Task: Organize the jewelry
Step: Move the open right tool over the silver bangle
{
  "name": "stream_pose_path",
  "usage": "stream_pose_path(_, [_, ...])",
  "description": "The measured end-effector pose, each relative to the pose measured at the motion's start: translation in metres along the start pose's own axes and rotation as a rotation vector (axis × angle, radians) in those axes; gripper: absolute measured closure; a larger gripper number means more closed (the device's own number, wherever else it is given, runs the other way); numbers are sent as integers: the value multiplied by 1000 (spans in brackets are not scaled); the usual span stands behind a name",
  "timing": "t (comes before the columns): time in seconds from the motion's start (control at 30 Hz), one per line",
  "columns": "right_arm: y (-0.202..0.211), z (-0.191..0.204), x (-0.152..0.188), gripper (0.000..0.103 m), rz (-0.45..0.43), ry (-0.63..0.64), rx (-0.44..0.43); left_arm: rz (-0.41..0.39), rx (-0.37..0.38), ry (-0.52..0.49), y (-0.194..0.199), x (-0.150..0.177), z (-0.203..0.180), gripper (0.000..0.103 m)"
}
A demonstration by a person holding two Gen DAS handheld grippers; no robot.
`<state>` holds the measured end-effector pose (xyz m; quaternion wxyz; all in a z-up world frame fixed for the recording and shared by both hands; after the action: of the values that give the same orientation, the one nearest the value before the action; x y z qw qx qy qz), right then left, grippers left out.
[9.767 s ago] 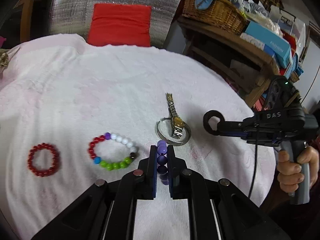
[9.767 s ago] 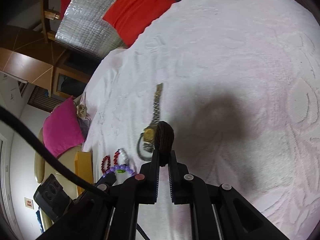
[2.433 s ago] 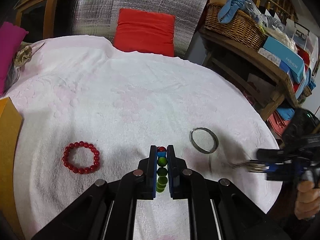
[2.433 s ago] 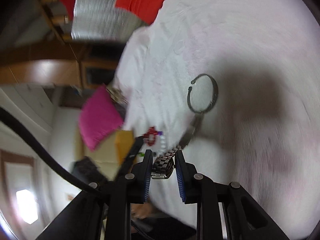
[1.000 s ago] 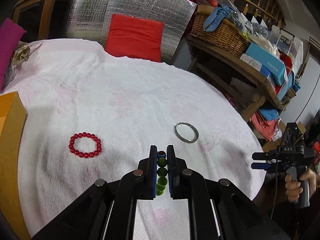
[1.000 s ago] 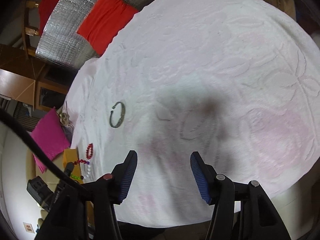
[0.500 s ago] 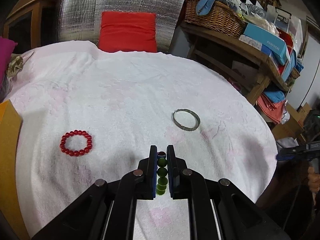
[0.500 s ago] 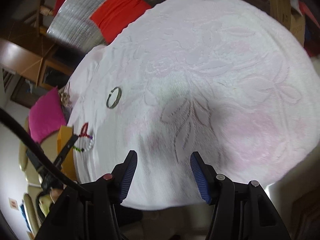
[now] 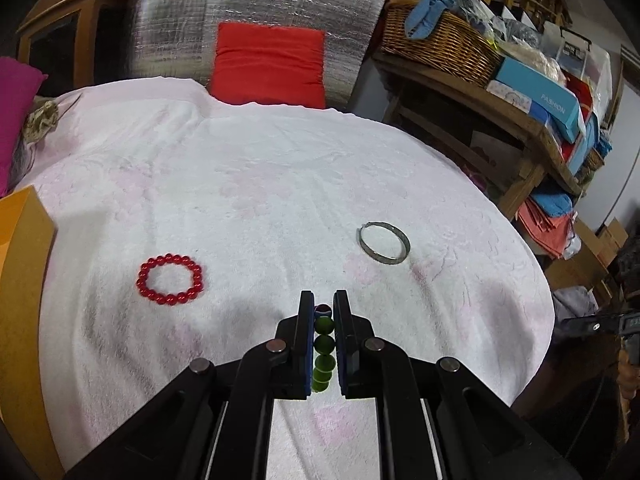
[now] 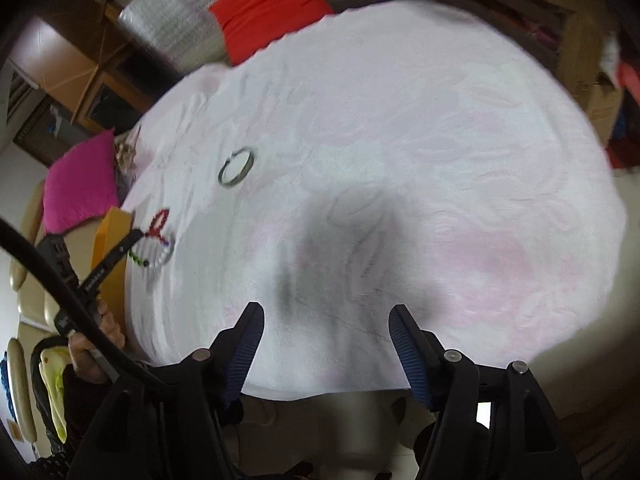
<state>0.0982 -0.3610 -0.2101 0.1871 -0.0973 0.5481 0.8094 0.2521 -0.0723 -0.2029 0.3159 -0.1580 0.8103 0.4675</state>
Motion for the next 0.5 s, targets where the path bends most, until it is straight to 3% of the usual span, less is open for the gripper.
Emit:
stream_pose_path(0.17, [-32,23,-17,34,10,55,-17,9,3,-16,-6,-1,-6,93])
stream_pose_path(0.33, [-57,47,-72,34,-92,85,-54,-6,-18,52,-10,-14,7,93])
stream_pose_path(0.5, [-100,64,-115,33,-108,120,-14,-37,-46,112,-12,-32,30,93])
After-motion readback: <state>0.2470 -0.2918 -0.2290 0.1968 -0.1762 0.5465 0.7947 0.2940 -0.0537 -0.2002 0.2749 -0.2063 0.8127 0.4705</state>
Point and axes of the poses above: each gripper's, at about its wrist camera, not at the fingertips, and y roughly against the way its jaws point, z to its left, x to its underside, the point moved 9 cm from there along -y, roughly the way its jaws point, and after that the axes turned 10 degrees about y, right-handed, at the moved point
